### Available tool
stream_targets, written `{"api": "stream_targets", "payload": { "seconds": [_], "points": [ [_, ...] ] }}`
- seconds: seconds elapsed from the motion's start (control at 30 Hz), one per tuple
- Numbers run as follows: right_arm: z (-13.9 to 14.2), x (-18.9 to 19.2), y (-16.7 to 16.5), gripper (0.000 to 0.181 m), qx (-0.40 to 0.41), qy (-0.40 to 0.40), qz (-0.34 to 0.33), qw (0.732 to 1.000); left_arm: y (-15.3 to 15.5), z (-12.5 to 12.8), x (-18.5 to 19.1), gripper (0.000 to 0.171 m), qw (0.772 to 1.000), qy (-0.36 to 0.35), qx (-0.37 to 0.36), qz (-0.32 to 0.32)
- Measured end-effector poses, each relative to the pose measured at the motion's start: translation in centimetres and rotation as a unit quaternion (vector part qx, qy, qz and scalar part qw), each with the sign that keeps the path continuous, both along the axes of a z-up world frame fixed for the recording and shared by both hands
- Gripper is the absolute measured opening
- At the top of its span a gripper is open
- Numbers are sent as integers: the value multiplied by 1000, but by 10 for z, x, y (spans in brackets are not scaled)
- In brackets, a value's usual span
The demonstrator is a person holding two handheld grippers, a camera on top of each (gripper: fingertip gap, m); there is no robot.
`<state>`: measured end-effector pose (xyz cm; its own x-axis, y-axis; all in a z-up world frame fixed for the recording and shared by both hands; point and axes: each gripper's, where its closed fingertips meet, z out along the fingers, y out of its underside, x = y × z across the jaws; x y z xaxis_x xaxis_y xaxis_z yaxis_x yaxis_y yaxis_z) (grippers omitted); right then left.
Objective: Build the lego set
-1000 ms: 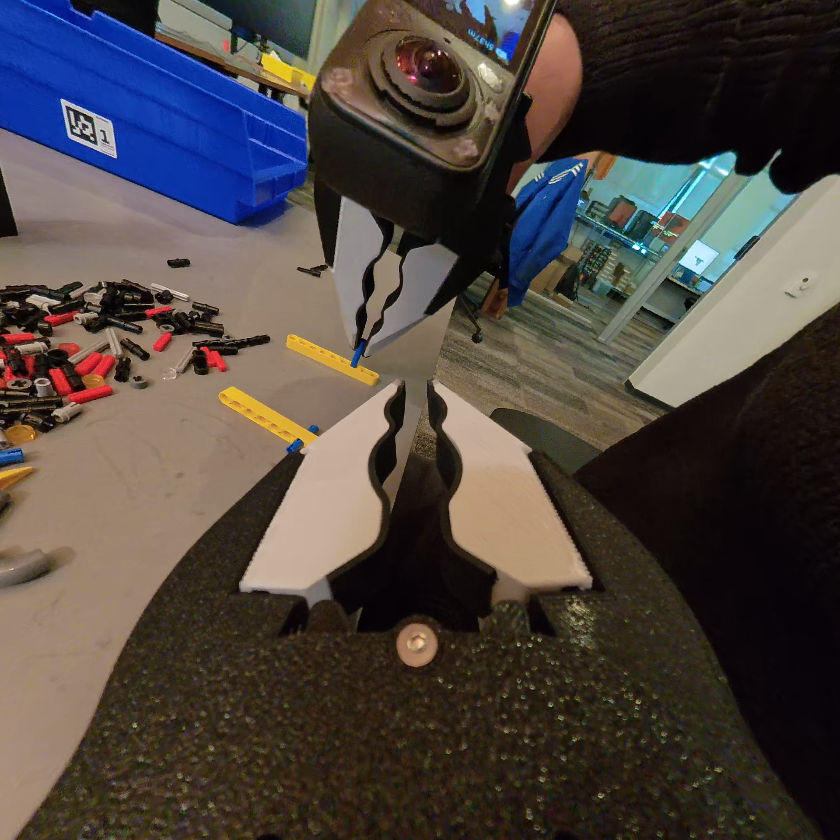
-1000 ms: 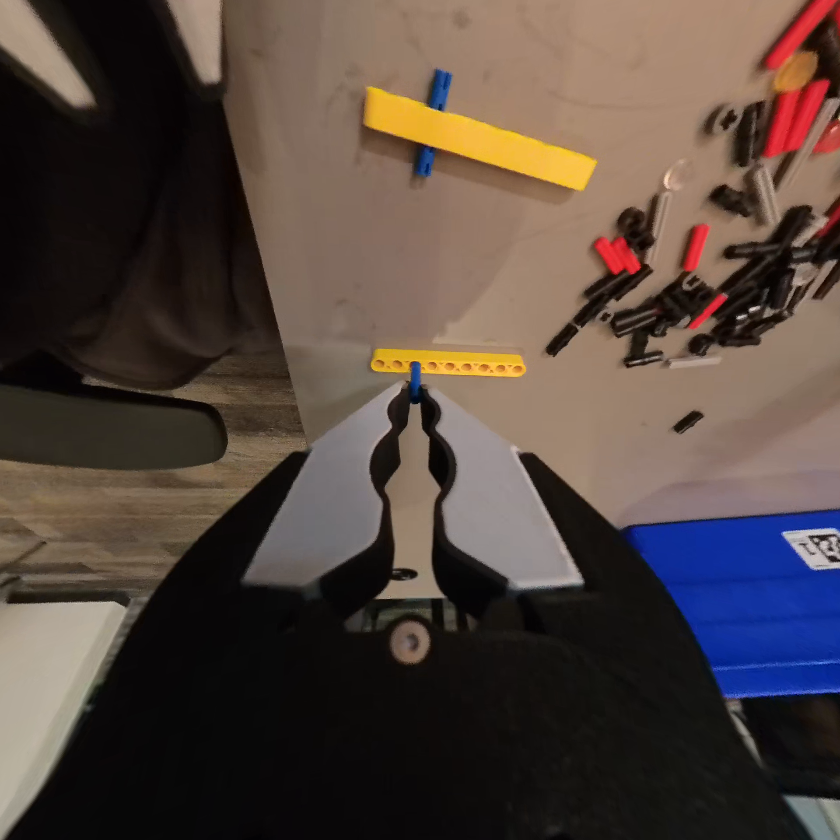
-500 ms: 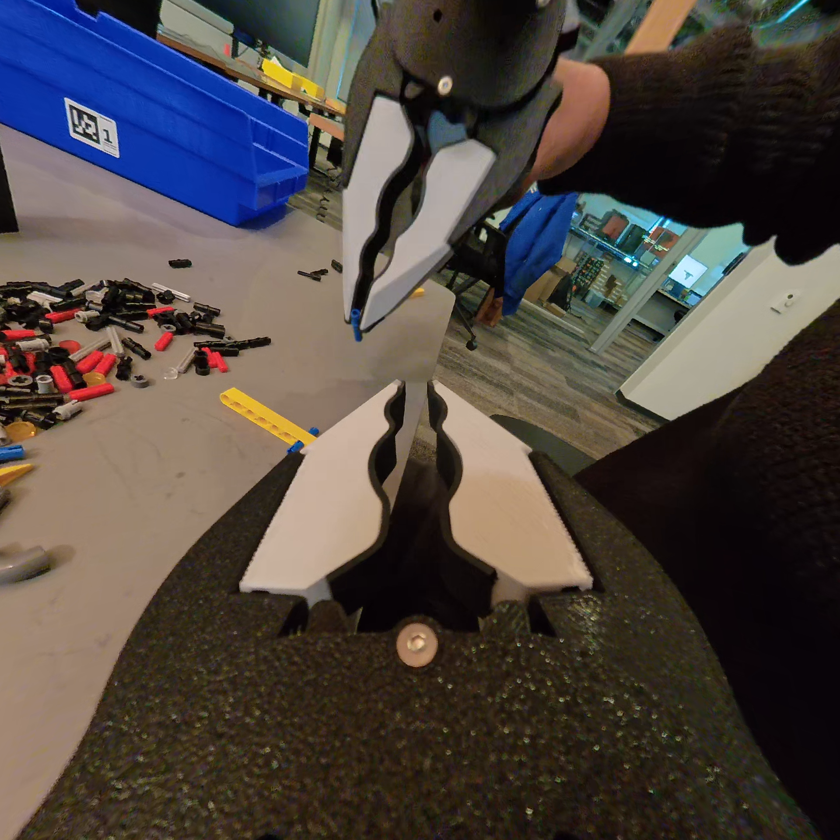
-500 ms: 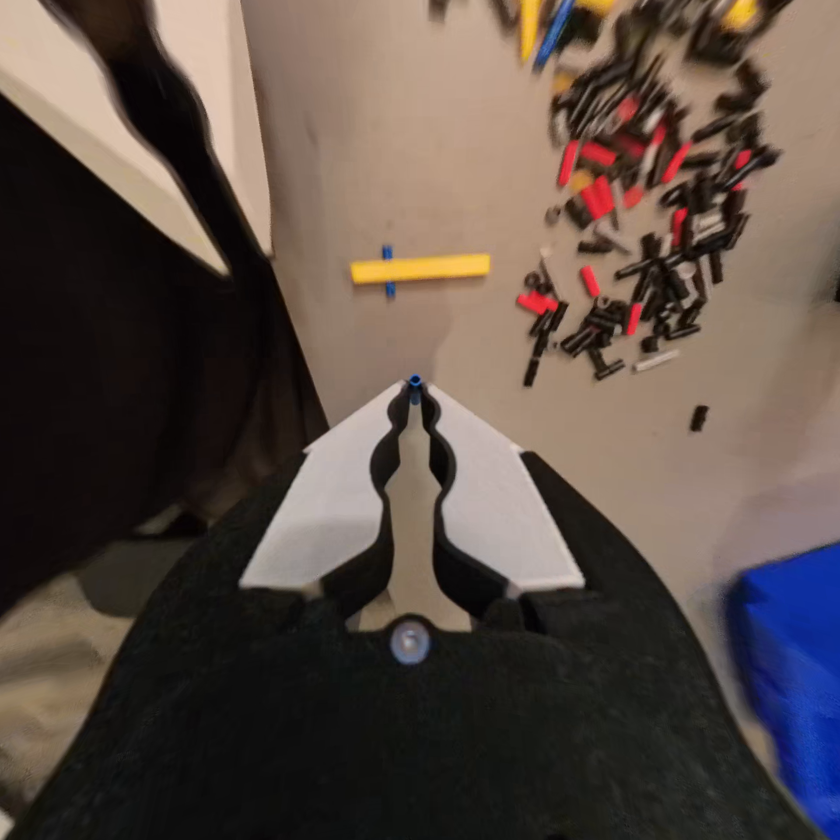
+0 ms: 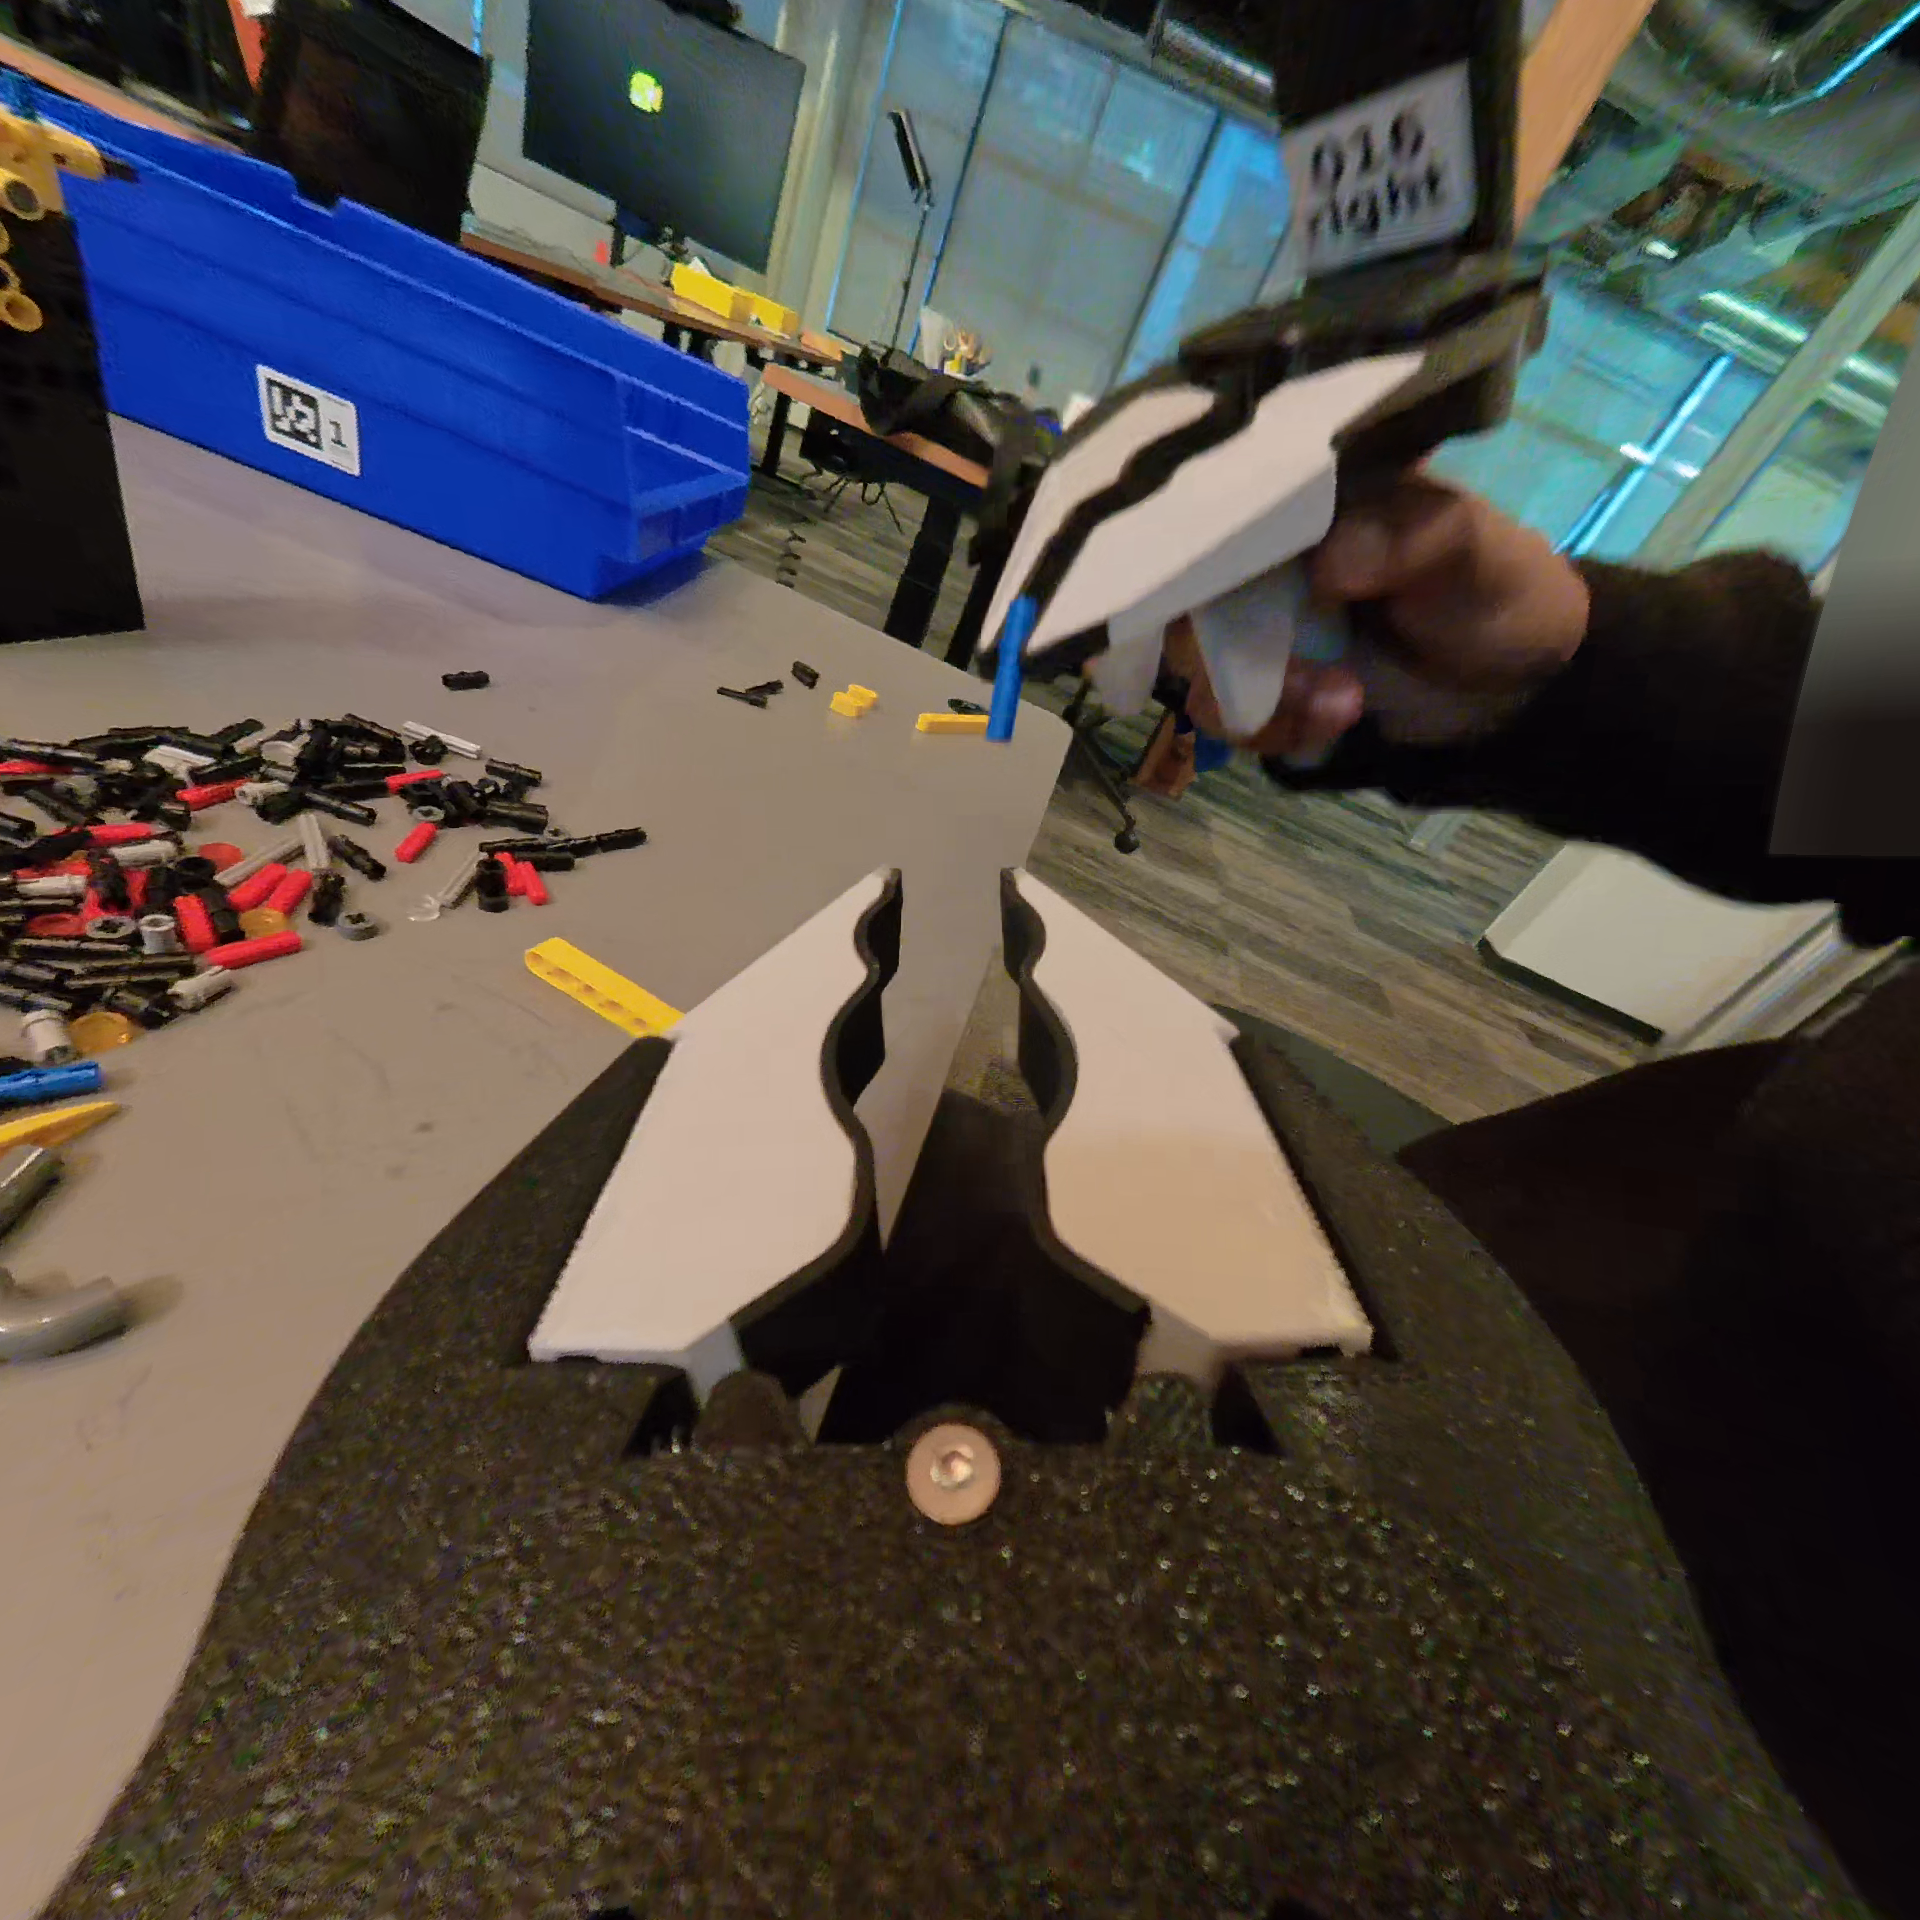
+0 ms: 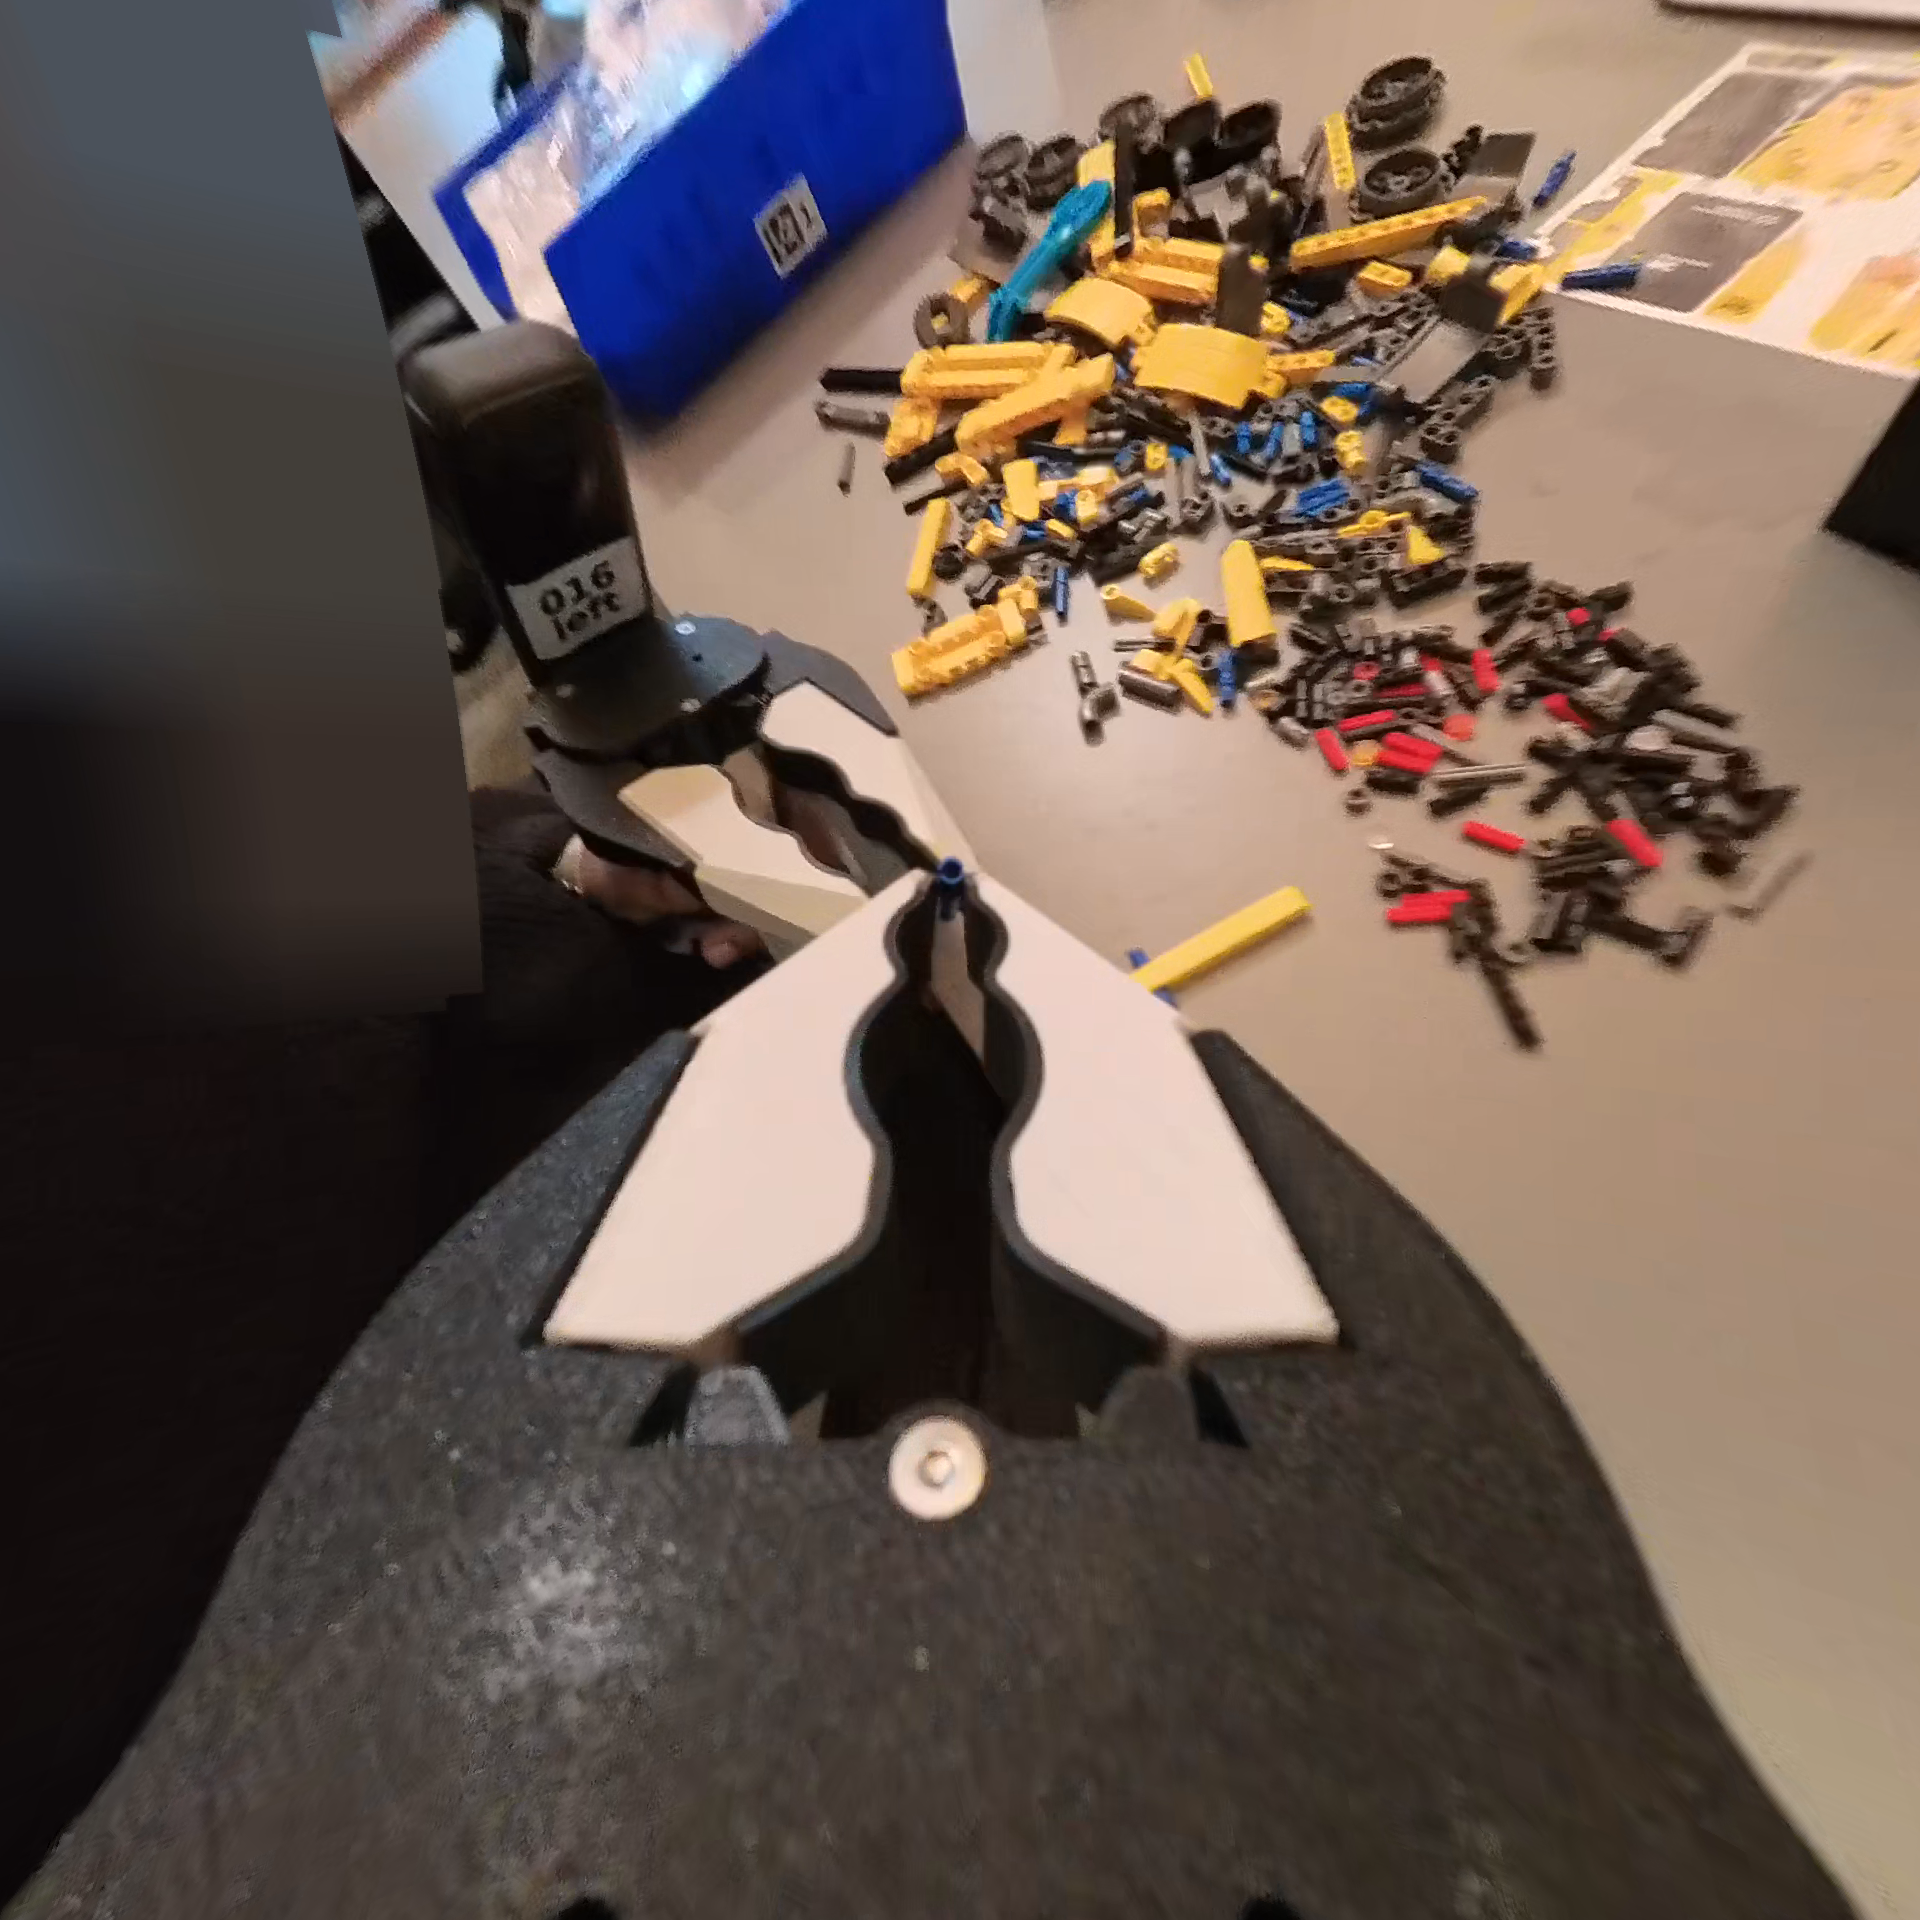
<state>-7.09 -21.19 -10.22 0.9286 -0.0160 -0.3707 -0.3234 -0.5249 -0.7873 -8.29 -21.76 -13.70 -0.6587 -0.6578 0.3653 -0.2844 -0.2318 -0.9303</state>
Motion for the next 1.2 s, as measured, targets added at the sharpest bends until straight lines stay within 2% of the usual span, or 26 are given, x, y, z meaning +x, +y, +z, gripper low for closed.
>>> {"api": "stream_targets", "payload": {
  "seconds": [0.1, 0.23, 0.33, 0.53, 0.7, 0.87, 1.07, 1.2],
  "points": [
    [-5, -12, 4, 5, 55, 48, -18, 997, -4, 2, -2, 22, 1000, 2, -10, -8],
    [-11, -20, 0, 4, 73, 99, -22, 992, -3, 8, -3, 20, 999, -29, 15, 11],
    [-15, -20, -7, 5, 54, 85, -22, 995, -9, 8, -8, 8, 997, -58, 56, 14],
    [-19, -17, -14, 4, 43, 81, -42, 995, -17, 8, -11, 10, 993, -82, 86, 18],
    [-28, -23, -18, 5, 37, 110, -45, 992, -19, 8, -12, 10, 992, -79, 93, 19],
    [-34, -23, -23, 5, 28, 129, -48, 990, -27, 1, -14, 4, 987, -90, 131, 18],
    [-44, -23, -37, 5, 33, 194, -55, 979, -47, -14, -11, 12, 986, -69, 153, 3],
    [-46, -21, -50, 5, 39, 206, -47, 977, -57, -15, -7, 4, 987, -61, 150, 16]
  ]
}}
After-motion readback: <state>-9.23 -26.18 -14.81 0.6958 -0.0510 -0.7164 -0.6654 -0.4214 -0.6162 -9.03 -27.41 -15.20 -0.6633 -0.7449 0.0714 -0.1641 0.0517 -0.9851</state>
